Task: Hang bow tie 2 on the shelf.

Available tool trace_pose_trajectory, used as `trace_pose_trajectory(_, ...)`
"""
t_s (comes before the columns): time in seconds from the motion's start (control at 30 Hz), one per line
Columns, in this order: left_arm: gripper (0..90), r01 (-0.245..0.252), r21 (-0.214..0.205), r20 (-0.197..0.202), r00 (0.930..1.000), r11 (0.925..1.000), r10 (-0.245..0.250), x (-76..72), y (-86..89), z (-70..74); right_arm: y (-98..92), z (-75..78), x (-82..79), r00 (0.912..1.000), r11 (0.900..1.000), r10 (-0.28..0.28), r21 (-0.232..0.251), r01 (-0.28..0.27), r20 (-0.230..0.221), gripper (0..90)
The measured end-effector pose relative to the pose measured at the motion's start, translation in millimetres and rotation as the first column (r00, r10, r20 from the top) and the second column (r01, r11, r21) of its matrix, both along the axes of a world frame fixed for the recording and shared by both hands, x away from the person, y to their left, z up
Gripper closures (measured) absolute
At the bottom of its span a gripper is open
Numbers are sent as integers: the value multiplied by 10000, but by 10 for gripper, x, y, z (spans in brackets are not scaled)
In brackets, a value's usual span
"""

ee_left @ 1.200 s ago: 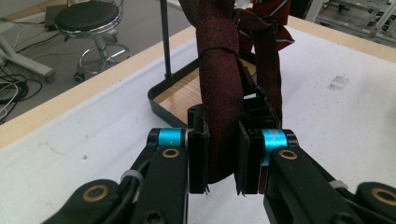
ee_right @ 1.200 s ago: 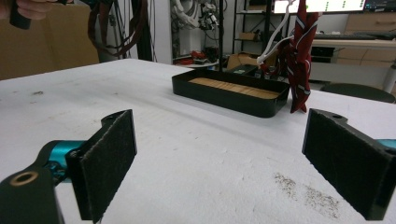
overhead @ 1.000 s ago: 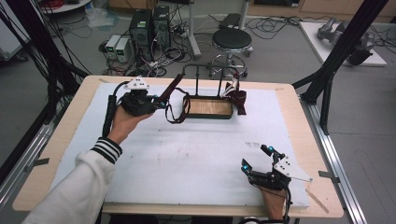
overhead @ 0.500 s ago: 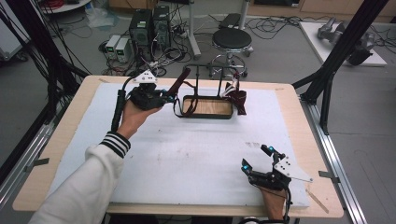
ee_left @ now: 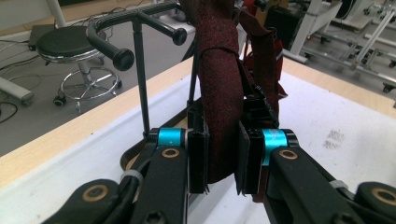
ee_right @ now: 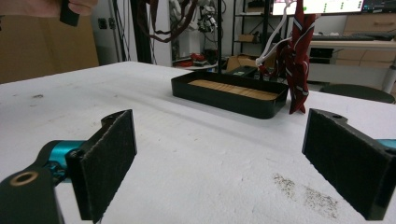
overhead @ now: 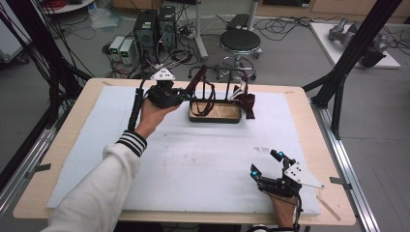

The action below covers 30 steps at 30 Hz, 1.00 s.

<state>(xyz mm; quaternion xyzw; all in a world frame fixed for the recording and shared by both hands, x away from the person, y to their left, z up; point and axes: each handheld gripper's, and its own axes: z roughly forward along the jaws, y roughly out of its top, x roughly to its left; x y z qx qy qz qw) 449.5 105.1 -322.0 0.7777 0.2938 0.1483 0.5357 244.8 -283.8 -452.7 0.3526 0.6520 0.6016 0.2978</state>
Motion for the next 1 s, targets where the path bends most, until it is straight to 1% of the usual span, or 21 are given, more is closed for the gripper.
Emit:
trace_pose_trajectory(0.1, 777, -104, -56, -54, 9999, 9999, 104, 44, -15, -16, -2, 0, 2, 10000, 10000, -3, -9, 3, 25, 90)
trace_pose_trajectory(0.27, 777, -246, -138, -37, 9997, 9996, 245, 104, -48, -29, -2, -1, 1, 10000, 10000, -5, 10, 5, -3, 90)
trace_pose_trajectory(0.47, 777, -385, -48, -62, 9992, 9992, 384, 184, -84, -58, -2, 0, 1, 10000, 10000, -17, -6, 17, -2, 91)
trace_pose_trajectory(0.63, 777, -551, -94, -119, 9984, 9984, 550, 243, -107, -67, 0, 1, 3, 10000, 10000, -39, -23, 39, 28, 91)
trace_pose_trajectory(0.8, 777, -551, -9, -150, 9984, 9985, 551, 272, -149, -100, 0, 0, 1, 10000, 10000, -54, -2, 54, -9, 91)
trace_pose_trajectory(0.93, 777, -673, -25, -201, 9975, 9977, 672, 301, -159, -129, 0, 1, 2, 10000, 10000, -59, -31, 59, 34, 90)
trace_pose_trajectory(1.0, 777, -760, 38, -189, 9969, 9971, 760, 316, -158, -145, 0, 0, 0, 10000, 10000, -46, -12, 46, 1, 91)
